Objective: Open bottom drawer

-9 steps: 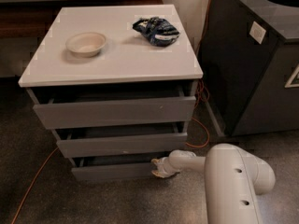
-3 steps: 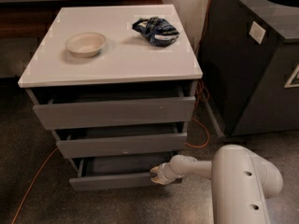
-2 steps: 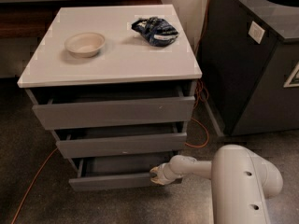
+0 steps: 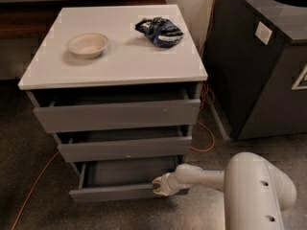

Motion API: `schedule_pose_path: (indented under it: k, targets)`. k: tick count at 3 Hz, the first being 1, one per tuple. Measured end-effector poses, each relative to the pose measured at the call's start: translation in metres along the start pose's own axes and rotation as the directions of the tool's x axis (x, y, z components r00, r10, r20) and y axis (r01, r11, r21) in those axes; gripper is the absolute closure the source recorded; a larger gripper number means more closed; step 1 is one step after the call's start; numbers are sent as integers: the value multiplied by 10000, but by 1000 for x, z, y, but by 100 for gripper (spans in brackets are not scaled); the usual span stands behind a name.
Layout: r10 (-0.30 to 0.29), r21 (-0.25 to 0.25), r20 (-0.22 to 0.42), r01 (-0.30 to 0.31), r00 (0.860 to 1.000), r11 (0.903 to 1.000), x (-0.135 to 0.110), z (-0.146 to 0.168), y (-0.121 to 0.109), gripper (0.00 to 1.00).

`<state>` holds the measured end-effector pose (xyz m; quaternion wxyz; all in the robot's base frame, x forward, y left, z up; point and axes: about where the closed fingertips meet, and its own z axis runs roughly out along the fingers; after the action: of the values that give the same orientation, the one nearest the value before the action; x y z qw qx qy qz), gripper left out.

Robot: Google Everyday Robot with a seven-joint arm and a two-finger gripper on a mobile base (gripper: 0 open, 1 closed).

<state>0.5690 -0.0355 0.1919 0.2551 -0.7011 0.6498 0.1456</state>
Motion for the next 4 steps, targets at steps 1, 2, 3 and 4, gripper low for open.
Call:
schedule_pose_path:
  k: [1, 2, 3, 4]
  targets:
    - [0, 0, 0, 0, 10000, 10000, -2, -4, -1, 75]
    - [41, -139, 537, -34, 9985, 9999, -18, -6, 26, 51]
    - [12, -162, 637, -1, 9980, 9999, -22, -8, 27, 20]
    - [-135, -276, 1137, 167, 9934, 9995, -43, -20, 40, 0]
